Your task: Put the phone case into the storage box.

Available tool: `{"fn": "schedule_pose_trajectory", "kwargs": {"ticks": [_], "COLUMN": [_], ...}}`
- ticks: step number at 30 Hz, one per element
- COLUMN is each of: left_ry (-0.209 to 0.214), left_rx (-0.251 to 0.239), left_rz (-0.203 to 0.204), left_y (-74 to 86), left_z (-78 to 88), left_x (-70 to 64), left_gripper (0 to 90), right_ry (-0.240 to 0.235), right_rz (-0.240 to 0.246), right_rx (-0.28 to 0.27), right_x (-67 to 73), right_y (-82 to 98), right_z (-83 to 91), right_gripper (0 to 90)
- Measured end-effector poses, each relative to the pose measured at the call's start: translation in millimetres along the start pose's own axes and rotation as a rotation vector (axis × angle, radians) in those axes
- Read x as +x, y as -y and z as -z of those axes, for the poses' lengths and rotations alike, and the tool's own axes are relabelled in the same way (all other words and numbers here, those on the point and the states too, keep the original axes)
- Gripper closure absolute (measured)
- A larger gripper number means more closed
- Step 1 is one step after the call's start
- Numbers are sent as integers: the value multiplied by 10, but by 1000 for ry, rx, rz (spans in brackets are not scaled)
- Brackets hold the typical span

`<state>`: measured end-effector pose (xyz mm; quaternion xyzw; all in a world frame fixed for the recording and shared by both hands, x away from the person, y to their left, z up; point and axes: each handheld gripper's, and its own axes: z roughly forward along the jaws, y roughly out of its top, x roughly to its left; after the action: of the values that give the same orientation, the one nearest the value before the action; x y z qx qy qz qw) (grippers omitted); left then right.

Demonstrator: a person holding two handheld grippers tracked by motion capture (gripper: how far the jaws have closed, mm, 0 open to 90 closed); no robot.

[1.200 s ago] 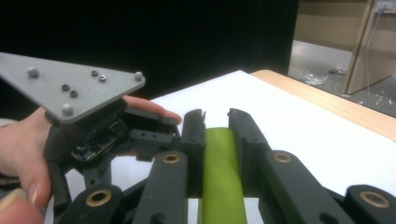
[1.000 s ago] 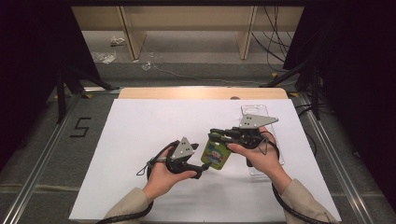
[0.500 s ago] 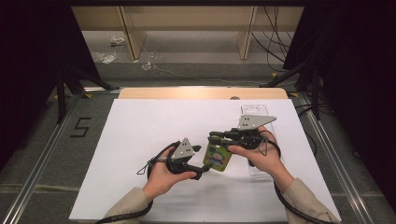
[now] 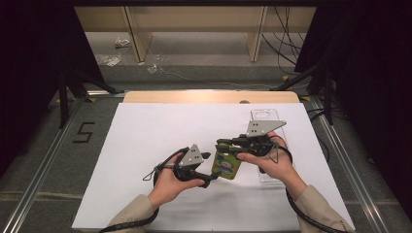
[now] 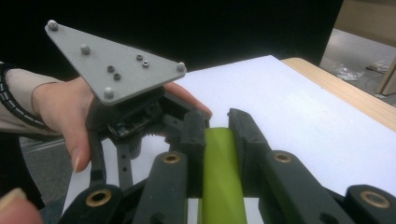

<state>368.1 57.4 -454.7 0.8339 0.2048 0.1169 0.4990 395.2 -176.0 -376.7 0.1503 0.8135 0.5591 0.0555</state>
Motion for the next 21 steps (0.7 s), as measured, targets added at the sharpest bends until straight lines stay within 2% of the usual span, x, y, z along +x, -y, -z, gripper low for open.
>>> {"fn": "schedule_pose_trajectory", "kwargs": {"ticks": [12,14,18,21], "left_ry": [74,79,102,126], "left_rx": [21,19,17,18], "left_rz": [-3,-23,-36,-29], "left_y": [17,14,5,10], "left_z": [-38,-40,-40,-46], "left_x": [-12,-16,-30,-28], "left_gripper": [361,375,419,450], "right_ry": [-37,-42,-51,-58], "right_rz": [11,11,12,12], "right_rx": [14,13,15,15], "right_x": [31,38,48,54], "right_y": [5,2,-4,-5], "right_z": [-39,-43,-45,-49], "right_gripper": [776,776,776,776]}}
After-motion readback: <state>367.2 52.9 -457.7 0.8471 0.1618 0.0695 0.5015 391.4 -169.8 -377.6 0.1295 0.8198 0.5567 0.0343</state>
